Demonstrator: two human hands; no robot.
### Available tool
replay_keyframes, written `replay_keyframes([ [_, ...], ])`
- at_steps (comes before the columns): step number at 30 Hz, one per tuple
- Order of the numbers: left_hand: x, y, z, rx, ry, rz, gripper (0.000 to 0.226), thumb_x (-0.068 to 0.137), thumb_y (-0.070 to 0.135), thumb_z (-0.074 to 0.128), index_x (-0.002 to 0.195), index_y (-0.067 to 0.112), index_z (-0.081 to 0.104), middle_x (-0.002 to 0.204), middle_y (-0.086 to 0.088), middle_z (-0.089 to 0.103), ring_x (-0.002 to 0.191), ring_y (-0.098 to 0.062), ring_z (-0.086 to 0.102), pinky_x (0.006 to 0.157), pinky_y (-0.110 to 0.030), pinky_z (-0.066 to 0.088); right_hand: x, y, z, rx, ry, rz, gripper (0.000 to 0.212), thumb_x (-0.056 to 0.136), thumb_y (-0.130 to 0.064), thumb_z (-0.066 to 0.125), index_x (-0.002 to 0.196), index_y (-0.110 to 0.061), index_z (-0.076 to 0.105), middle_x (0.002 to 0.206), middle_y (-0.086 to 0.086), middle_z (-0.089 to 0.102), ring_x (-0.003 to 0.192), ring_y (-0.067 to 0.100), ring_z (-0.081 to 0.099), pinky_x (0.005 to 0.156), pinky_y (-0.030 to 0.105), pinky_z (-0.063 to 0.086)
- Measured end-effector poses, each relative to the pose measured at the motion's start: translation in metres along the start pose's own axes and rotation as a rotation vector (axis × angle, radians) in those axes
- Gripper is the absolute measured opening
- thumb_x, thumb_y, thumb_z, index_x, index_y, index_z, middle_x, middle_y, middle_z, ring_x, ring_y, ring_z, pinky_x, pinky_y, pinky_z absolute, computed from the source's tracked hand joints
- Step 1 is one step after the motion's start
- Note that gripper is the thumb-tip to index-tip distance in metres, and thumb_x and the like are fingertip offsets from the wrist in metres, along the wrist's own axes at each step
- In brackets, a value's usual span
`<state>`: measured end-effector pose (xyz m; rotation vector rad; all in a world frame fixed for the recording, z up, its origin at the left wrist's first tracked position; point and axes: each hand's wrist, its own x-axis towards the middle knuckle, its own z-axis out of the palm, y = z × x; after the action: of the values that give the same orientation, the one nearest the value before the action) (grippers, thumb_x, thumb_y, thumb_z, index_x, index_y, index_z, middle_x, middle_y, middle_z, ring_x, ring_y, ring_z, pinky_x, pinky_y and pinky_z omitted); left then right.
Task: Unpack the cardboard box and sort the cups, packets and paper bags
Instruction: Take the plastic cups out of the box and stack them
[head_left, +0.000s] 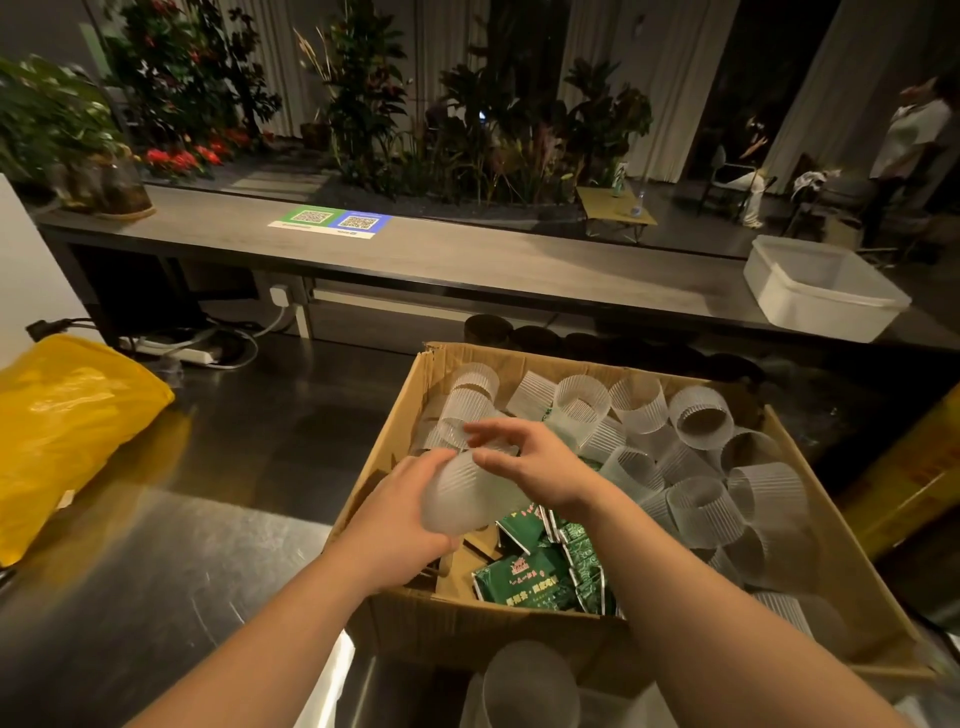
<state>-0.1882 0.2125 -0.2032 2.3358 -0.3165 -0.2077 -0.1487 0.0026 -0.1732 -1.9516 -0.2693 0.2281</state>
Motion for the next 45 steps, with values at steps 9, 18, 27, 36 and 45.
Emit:
replay_keyframes([
  [9, -0.002, 0.003, -0.001, -0.129, 0.276, -0.037, 0.083, 0.077, 0.034, 0.086, 0.14, 0.047, 0.033, 0.124, 0.021, 0.042, 0.107, -0.009, 0.052, 0.085, -0.034, 0.058, 0.021, -0.003, 0.036, 0.572, 0.363, 0.185, 0.046, 0.108, -0.049, 0.034, 0.12, -0.015, 0.063, 0.123, 0.008, 0.066, 0.113, 0.019, 0.061, 0.099, 0.037, 0.049],
  [18, 0.001, 0.003, -0.002, -0.302, 0.436, -0.105, 0.083, 0.08, 0.035, 0.086, 0.14, 0.045, 0.029, 0.129, 0.018, 0.039, 0.116, -0.012, 0.05, 0.091, -0.037, 0.057, 0.042, 0.043, 0.067, -0.554, -0.195, 0.119, 0.048, 0.094, -0.023, 0.068, 0.14, -0.021, 0.054, 0.136, 0.003, 0.059, 0.121, 0.022, 0.058, 0.1, 0.032, 0.047],
  [27, 0.001, 0.004, -0.001, -0.267, 0.407, -0.104, 0.086, 0.08, 0.035, 0.086, 0.143, 0.041, 0.028, 0.131, 0.016, 0.039, 0.116, -0.011, 0.048, 0.084, -0.026, 0.054, 0.047, 0.049, 0.081, -0.439, -0.11, 0.156, 0.02, 0.093, -0.025, 0.066, 0.112, -0.019, 0.07, 0.107, 0.001, 0.07, 0.1, 0.02, 0.066, 0.093, 0.041, 0.057],
  [36, 0.001, 0.001, -0.003, -0.171, 0.253, -0.103, 0.084, 0.075, 0.044, 0.087, 0.138, 0.042, 0.032, 0.122, 0.018, 0.042, 0.106, -0.01, 0.051, 0.084, -0.031, 0.055, 0.007, 0.017, -0.013, 0.411, 0.316, 0.181, 0.025, 0.094, -0.016, 0.059, 0.069, -0.02, 0.06, 0.101, 0.008, 0.062, 0.102, 0.031, 0.055, 0.104, 0.058, 0.044],
  [45, 0.0, 0.0, -0.002, -0.056, 0.021, -0.084, 0.092, 0.072, 0.049, 0.087, 0.142, 0.046, 0.028, 0.124, 0.021, 0.044, 0.106, -0.01, 0.054, 0.072, -0.019, 0.053, -0.004, -0.012, 0.009, 0.14, 0.104, 0.033, 0.039, 0.101, -0.018, 0.058, 0.14, -0.023, 0.05, 0.143, -0.003, 0.052, 0.128, 0.014, 0.051, 0.108, 0.039, 0.045],
])
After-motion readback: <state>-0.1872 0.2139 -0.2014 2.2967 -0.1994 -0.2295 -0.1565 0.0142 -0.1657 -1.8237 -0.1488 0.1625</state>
